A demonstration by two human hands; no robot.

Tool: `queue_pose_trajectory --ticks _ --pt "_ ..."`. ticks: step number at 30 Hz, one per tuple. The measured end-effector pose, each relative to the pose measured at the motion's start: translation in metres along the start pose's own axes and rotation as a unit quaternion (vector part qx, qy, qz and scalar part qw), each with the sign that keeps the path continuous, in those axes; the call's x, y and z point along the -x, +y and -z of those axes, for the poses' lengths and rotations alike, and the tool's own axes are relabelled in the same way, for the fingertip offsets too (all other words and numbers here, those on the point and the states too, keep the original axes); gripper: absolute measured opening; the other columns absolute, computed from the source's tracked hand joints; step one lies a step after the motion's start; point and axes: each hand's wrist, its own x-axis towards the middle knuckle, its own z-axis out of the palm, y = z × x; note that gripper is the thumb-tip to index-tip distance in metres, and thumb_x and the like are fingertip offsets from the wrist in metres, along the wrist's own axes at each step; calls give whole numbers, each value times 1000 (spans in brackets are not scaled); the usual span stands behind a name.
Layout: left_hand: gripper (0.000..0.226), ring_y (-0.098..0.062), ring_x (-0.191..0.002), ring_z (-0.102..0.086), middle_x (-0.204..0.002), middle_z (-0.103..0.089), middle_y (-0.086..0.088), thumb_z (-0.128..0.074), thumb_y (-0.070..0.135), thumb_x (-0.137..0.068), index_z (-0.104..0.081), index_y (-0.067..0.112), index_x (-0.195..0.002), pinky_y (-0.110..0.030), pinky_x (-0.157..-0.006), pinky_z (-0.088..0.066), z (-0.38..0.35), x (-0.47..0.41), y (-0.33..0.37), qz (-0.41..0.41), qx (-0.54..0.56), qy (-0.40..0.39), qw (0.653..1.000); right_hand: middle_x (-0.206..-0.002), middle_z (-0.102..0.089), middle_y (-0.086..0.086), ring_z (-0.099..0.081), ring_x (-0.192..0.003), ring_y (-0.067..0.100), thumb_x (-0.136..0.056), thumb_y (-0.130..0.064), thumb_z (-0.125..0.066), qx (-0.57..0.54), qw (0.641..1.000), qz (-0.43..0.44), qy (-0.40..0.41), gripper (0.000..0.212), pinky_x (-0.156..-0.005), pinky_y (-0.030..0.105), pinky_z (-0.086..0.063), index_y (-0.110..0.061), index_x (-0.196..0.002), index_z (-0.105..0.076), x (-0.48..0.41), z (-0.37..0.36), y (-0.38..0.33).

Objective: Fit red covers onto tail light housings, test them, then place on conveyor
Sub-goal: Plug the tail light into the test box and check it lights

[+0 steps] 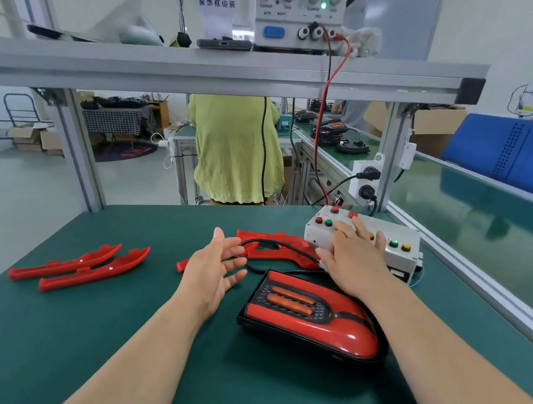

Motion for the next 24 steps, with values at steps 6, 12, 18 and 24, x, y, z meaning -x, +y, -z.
queue_pose_trajectory --ticks 6,12,18,24 --pt "49 -17 -88 -61 -110 -67 -8 -32 48 -105 -65 12 -110 -30 -70 -50 -1 1 0 0 0 0 1000 -158 -33 -1 -9 -152 21 -103 -43 -31 -36 999 -22 -3 50 -119 60 -3 -12 -137 -52 -4 5 -3" --pt "48 -17 -89 -62 -110 -68 -8 -33 47 -105 -66 12 -109 -30 -70 -51 -2 3 0 -5 -25 -2 1000 -154 -36 -2 -7 -152 20 -102 -47 -36 -63 998 -24 -11 39 -118 60 -7 -19 -115 -59 5 10 -4" --pt "42 -17 -87 -65 -105 -72 -6 -38 44 -104 -68 15 -108 -30 -72 -54 -7 5 -2 -25 -102 -8 994 -145 -46 0 -40 -135 22 -102 -38 -42 -149 988 22 30 36 -109 43 -34 -21 -132 -55 29 25 -1" --pt "41 -14 -79 -64 -101 -73 -7 -39 44 -104 -70 18 -104 -29 -72 -54 -9 7 -5 -58 -154 -16 986 -98 -66 -10 -57 -89 8 -97 -17 -54 -228 973 -33 2 18 -75 22 -40 -27 -92 -68 46 32 12"
